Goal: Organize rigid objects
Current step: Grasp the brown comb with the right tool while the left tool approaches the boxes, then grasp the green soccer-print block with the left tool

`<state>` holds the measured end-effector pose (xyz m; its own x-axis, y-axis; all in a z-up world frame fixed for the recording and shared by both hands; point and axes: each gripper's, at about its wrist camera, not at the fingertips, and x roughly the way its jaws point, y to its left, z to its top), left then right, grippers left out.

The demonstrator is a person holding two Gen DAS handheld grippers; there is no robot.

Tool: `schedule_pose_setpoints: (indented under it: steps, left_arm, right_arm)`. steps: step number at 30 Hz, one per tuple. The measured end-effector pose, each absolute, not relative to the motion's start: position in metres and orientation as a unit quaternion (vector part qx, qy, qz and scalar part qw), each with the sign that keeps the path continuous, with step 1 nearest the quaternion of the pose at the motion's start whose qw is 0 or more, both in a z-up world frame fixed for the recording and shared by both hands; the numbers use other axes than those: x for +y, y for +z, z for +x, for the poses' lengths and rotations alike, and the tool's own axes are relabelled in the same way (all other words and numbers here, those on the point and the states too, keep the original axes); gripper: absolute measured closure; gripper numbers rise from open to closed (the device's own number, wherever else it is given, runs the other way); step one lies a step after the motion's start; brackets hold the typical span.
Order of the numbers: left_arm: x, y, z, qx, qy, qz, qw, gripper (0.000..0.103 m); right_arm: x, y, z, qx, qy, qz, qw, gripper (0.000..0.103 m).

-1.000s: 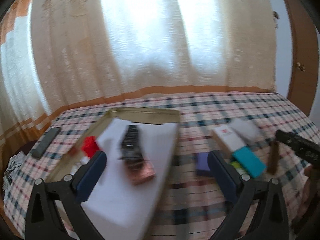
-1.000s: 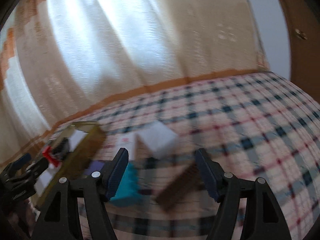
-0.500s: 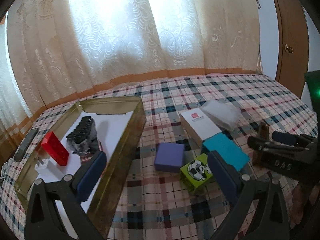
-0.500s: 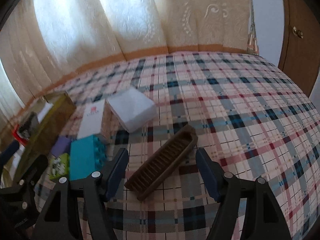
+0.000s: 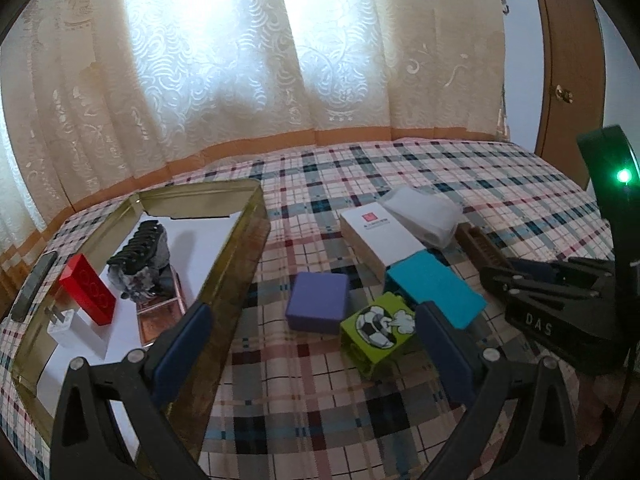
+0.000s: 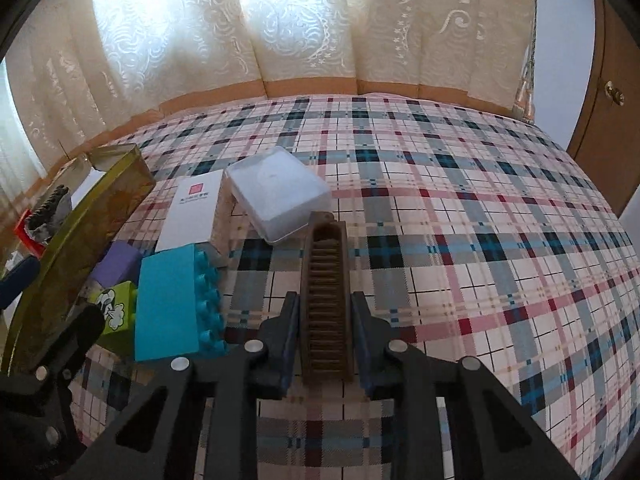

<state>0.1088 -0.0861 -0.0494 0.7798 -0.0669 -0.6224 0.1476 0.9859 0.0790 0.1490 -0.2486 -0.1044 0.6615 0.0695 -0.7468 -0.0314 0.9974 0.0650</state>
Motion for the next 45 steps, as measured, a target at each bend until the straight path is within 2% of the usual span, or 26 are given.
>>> schedule_pose_setpoints:
  steps: [8, 13, 15, 17, 19, 20, 21, 30, 31, 32, 36, 45]
  left_arm:
    - [-0.097, -0.054, 0.113, 0.345, -0.074, 0.079, 0.932, 0.003]
    - [-0.1, -0.057, 0.116, 0.355, -0.089, 0.079, 0.927, 0.013]
    - [-0.102, -0.059, 0.118, 0.362, -0.095, 0.082, 0.924, 0.023]
    - [-0.103, -0.061, 0.12, 0.37, -0.101, 0.082, 0.92, 0.037]
    - [-0.103, -0.062, 0.121, 0.375, -0.106, 0.077, 0.918, 0.045]
    - [-0.102, -0.062, 0.121, 0.375, -0.11, 0.075, 0.917, 0.055]
    - [-0.101, -0.062, 0.121, 0.375, -0.114, 0.072, 0.917, 0.057]
    - [-0.097, -0.054, 0.111, 0.343, -0.096, 0.07, 0.932, 0.059]
    - [-0.095, -0.053, 0.11, 0.337, -0.094, 0.067, 0.934, 0.069]
    - [-0.093, -0.051, 0.108, 0.332, -0.094, 0.063, 0.937, 0.072]
    - [-0.086, -0.047, 0.106, 0.319, -0.084, 0.048, 0.943, 0.073]
    - [-0.084, -0.053, 0.111, 0.342, -0.099, 0.041, 0.933, 0.072]
  right_arm:
    - [-0.243, -0.099, 0.145, 0.396, 0.017, 0.005, 0.918, 0.076]
    - [-0.248, -0.102, 0.147, 0.402, 0.023, 0.022, 0.915, 0.076]
    - [-0.248, -0.102, 0.147, 0.403, 0.026, 0.024, 0.915, 0.076]
    - [-0.248, -0.102, 0.147, 0.403, 0.027, 0.023, 0.915, 0.075]
    - [-0.248, -0.101, 0.147, 0.402, 0.028, 0.022, 0.915, 0.075]
    - [-0.248, -0.101, 0.147, 0.403, 0.028, 0.022, 0.915, 0.075]
    - [-0.248, -0.101, 0.147, 0.403, 0.028, 0.022, 0.915, 0.075]
    - [-0.246, -0.096, 0.141, 0.383, 0.025, 0.016, 0.923, 0.075]
    - [-0.246, -0.095, 0.14, 0.38, 0.025, 0.016, 0.924, 0.075]
    - [-0.247, -0.094, 0.139, 0.377, 0.025, 0.017, 0.926, 0.075]
    - [-0.247, -0.09, 0.135, 0.364, 0.027, 0.017, 0.931, 0.075]
    - [-0.245, -0.09, 0.136, 0.363, 0.029, 0.015, 0.931, 0.075]
